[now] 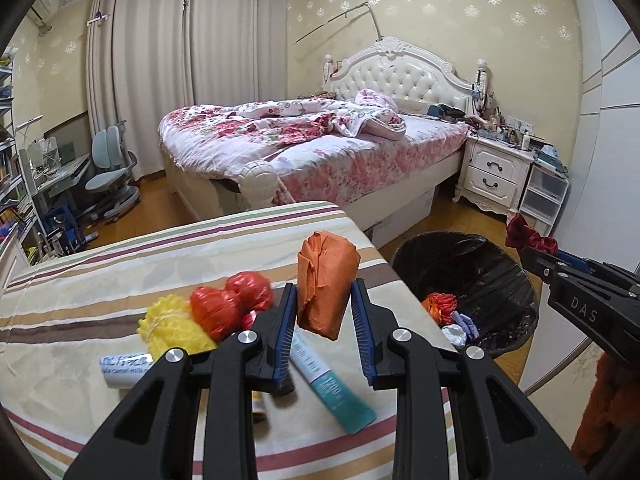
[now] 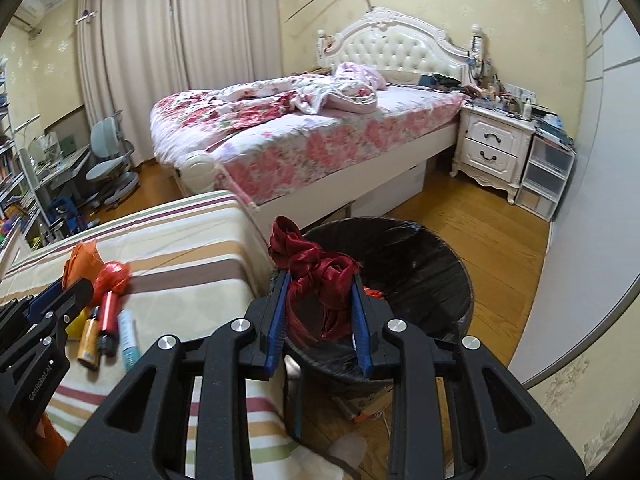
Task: Collect trash
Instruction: 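Carry orange bag and red ribbon over the bin and open both tools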
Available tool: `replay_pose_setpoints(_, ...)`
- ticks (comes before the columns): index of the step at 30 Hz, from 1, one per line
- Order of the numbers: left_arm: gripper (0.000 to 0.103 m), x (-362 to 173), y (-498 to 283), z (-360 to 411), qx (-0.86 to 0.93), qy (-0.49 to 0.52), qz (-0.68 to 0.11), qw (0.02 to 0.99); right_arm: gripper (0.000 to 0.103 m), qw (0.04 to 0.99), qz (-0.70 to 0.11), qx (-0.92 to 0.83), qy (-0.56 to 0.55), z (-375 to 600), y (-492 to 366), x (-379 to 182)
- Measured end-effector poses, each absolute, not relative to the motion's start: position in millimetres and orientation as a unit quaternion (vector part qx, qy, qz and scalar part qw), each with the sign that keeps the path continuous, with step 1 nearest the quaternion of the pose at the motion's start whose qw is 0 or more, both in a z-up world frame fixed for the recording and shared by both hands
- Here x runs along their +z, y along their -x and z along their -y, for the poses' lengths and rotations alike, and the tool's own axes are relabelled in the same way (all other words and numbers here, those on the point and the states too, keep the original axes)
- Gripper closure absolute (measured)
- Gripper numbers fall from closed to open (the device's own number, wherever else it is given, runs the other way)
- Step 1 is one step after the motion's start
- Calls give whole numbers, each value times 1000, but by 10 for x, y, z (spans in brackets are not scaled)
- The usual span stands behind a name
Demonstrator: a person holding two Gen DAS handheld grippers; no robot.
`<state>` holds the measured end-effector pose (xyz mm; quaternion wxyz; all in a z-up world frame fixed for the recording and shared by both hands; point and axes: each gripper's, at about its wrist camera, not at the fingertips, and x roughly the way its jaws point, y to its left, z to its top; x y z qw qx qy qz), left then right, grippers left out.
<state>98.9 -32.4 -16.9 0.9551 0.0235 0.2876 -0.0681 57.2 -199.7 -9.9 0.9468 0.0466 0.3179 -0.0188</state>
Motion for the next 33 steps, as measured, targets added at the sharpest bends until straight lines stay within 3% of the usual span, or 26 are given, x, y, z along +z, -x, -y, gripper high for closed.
replay_pose_setpoints(14,74,-324,-1487,1028,-94,-64,-303,946,75,941,-326,-49,-71,2486,-946,-363)
replay_pose_setpoints(33,74,-504,-1884,1432,-96,-91,-332,934,74,934,-339,-73,-82,2781,-1188,-566)
